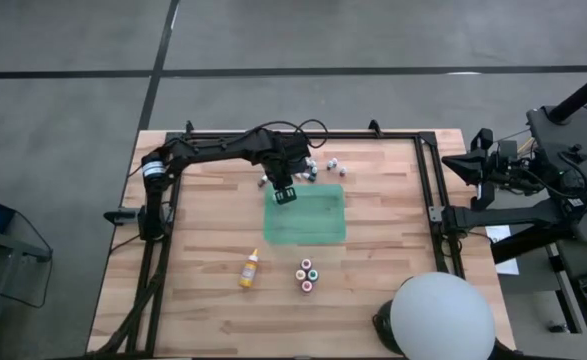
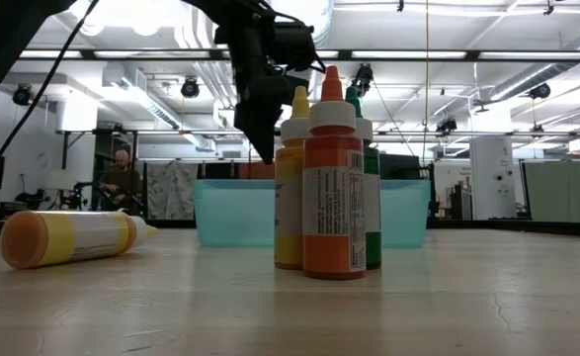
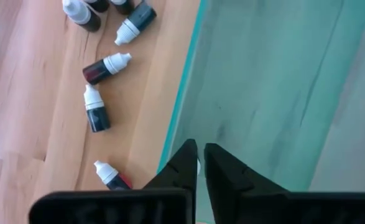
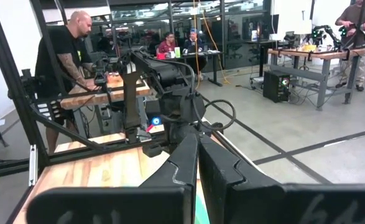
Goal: Pick & Place food coloring
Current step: Put the green food coloring bottle into the green container
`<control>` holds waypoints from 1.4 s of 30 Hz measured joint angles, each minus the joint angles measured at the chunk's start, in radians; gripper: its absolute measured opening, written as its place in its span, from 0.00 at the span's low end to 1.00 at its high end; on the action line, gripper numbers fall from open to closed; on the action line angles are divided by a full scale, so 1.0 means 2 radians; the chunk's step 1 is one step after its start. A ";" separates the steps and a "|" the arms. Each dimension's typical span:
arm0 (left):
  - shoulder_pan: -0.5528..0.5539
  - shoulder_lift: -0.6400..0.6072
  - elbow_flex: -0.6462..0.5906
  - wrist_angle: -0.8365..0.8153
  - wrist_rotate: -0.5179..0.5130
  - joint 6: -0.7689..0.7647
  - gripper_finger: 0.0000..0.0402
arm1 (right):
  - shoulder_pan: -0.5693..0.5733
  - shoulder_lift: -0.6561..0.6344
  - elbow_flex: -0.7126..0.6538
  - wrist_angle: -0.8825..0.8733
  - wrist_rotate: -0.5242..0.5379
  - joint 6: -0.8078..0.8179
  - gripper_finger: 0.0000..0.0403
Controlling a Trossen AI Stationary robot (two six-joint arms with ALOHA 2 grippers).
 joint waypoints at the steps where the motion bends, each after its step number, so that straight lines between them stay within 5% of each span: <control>1: 0.000 0.000 0.000 0.000 0.002 0.004 0.01 | 0.000 0.000 0.000 0.000 0.000 -0.001 0.02; 42: 0.090 0.018 0.045 0.096 0.044 0.048 0.00 | 0.000 0.000 0.000 0.000 0.000 0.000 0.02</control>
